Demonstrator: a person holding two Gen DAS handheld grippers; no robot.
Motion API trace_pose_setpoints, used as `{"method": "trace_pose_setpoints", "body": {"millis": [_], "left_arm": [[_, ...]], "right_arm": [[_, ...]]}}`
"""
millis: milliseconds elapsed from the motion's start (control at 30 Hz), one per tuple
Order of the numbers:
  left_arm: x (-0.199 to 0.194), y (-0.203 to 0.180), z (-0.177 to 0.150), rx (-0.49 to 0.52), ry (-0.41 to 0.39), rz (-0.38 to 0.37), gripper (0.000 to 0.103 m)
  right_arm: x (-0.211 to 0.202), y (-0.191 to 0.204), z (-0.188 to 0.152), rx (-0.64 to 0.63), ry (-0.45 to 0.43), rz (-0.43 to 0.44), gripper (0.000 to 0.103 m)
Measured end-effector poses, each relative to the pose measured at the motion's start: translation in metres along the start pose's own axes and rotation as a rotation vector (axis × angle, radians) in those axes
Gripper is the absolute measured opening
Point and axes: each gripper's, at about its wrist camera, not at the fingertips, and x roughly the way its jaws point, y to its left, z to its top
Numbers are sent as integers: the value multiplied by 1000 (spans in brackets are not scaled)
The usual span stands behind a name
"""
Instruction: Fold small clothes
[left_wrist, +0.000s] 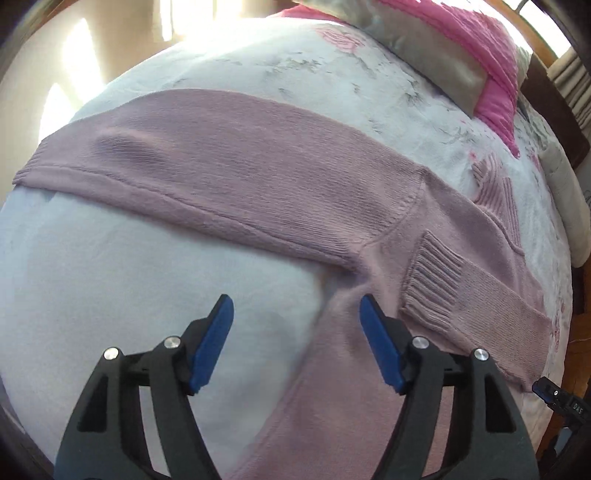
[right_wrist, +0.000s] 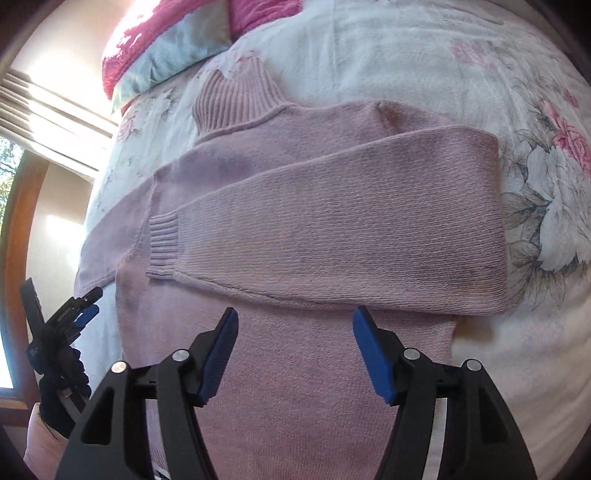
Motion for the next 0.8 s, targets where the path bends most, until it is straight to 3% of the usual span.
{"method": "trace_pose_setpoints", "body": {"millis": [100, 200, 367, 533, 800], "left_arm": [[-7, 77, 16, -147, -15, 64, 70], [-15, 141, 34, -287, -56, 53, 70], [-16, 212, 68, -420, -121, 23, 70], [3, 263, 95, -542, -133, -30, 70], [20, 293, 123, -567, -159, -79, 73]], "right_arm": [[19, 26, -5, -15, 37, 15, 65], [35, 49, -11, -36, 65, 7, 65], [55, 76, -16, -54, 103, -37, 65], [63, 90, -16, -53, 113, -80, 65], [81, 98, -14, -43, 124, -128, 65]]}}
